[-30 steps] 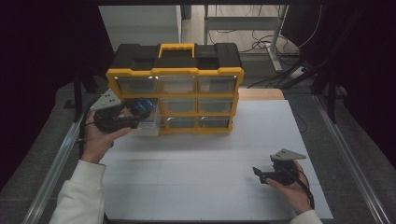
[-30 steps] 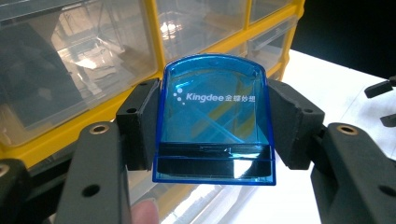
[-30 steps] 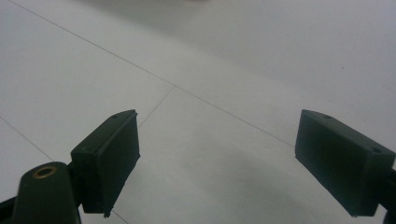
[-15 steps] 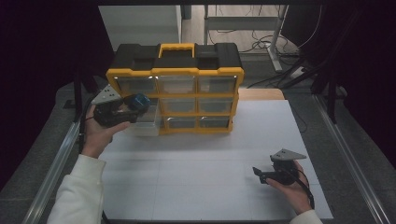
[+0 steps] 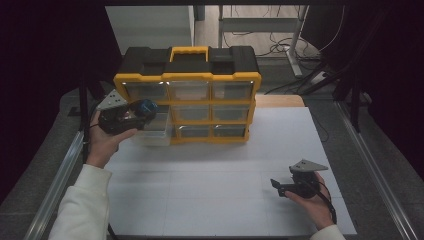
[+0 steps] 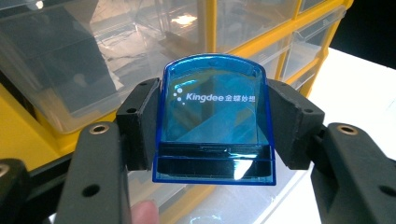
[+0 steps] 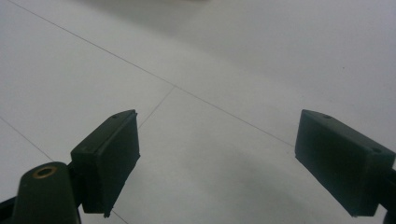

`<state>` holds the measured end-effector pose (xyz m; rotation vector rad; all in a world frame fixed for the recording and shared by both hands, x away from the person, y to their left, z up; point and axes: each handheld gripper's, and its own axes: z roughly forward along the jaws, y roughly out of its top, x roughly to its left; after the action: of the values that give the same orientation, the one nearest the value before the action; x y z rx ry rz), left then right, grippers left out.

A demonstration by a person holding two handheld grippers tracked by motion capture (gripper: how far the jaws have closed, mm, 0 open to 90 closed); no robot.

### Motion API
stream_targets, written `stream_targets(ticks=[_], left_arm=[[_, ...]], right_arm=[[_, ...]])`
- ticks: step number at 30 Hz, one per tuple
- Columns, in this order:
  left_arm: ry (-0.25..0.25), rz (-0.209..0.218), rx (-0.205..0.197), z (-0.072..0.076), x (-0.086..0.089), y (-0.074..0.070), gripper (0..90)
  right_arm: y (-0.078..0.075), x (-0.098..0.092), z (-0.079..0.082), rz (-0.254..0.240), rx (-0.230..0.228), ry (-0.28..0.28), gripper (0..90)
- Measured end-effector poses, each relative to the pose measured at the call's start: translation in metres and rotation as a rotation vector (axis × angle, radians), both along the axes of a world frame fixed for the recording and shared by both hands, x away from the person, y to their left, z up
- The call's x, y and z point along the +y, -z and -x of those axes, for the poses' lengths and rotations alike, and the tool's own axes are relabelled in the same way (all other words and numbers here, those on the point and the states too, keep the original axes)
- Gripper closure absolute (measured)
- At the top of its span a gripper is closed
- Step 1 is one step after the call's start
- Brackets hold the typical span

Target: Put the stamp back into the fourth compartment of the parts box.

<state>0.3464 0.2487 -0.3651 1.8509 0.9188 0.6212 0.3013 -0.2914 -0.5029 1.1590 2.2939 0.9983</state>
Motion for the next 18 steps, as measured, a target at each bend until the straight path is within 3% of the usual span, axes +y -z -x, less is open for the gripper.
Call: stream_targets(ticks=[13, 18], left_arm=[[-0.02, 0.002, 0.003, -0.0023, 0.0039, 0.0013, 41.1], [-0.019, -0.016, 0.009, -0.004, 0.0011, 0.0037, 41.0]], right_arm=[[0.0, 0.0, 0.0, -0.001, -0.001, 0.001, 14.3], [-0.0001, -0.0001, 0.0001, 0.0, -0.001, 0.001, 14.3]])
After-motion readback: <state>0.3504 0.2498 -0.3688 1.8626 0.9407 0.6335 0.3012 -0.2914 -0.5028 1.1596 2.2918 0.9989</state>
